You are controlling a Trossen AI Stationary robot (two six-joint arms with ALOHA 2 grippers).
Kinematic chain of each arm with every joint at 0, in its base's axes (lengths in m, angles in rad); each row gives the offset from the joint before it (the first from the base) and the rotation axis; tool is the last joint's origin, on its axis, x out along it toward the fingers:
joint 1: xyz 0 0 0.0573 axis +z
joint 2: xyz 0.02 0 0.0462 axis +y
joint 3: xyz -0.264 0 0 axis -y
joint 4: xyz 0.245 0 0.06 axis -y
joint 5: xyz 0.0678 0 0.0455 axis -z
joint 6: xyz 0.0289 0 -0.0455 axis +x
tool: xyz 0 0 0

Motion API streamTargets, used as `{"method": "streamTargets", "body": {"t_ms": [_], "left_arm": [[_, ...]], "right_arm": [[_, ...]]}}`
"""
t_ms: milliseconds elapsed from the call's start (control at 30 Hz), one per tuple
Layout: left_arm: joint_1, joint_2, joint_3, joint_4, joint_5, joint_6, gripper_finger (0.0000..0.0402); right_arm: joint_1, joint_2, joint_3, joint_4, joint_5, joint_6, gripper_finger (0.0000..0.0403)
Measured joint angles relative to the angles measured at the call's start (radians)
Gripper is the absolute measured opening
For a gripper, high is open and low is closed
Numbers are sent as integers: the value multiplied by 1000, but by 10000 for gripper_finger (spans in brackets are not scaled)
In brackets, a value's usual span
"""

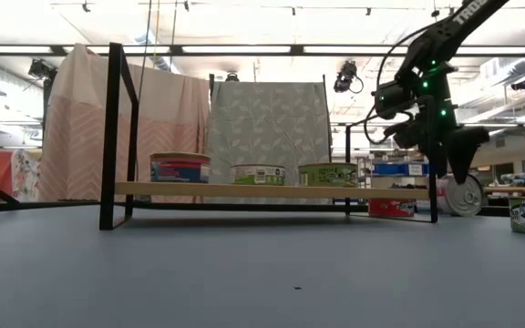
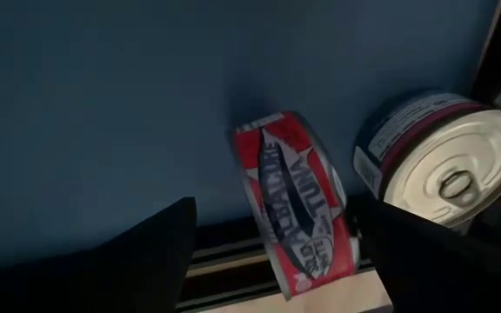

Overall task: Stack canned seafood by type on shelf
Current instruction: Put the red tuna can on the shelf

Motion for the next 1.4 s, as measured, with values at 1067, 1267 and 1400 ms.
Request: {"method": "streamTargets", "body": {"t_ms": [1067,1267,1400], "left_arm": [[0,0,0,-1,0,0,6],[0,0,0,1,-1,7,6],[0,0,0,1,-1,16,6]], "right_arm": [[-38,58,7,-23,-4,61,156],[-38,33,125,-32,-5,168,156],[-38,-14,256,-45,-17,246,156]]}}
